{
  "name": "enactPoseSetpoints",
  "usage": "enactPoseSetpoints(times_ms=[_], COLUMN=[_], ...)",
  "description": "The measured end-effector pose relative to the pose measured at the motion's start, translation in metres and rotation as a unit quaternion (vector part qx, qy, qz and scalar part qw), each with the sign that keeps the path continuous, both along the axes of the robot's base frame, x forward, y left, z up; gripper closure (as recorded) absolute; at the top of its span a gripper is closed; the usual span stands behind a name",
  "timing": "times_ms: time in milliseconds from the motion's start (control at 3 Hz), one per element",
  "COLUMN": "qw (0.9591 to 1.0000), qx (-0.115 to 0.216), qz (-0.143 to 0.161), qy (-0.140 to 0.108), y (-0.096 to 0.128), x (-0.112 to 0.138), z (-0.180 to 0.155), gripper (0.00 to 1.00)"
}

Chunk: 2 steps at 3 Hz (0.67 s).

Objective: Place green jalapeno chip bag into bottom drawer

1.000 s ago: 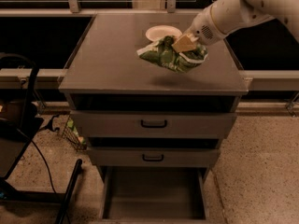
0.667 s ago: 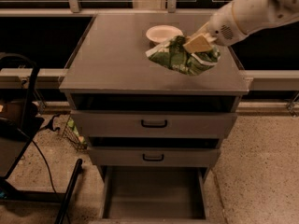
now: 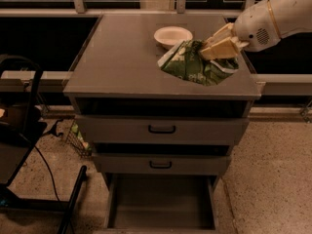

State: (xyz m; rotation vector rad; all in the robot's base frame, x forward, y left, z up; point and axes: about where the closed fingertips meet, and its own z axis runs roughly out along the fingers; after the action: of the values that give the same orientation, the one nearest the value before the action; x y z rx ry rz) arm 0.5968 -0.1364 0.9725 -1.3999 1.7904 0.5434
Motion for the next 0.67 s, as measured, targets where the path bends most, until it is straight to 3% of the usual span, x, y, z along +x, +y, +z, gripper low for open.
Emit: enactPoseSetpoints(times_ms=[333, 667], qw=[1.0, 0.999], qx=[0.0, -0.005], qz=[0.0, 0.041], qy=[0.0, -0.014], y=[0.0, 0.011], x=[0.0, -0.035], z=[0.0, -0.004], gripper=[1.0, 1.0])
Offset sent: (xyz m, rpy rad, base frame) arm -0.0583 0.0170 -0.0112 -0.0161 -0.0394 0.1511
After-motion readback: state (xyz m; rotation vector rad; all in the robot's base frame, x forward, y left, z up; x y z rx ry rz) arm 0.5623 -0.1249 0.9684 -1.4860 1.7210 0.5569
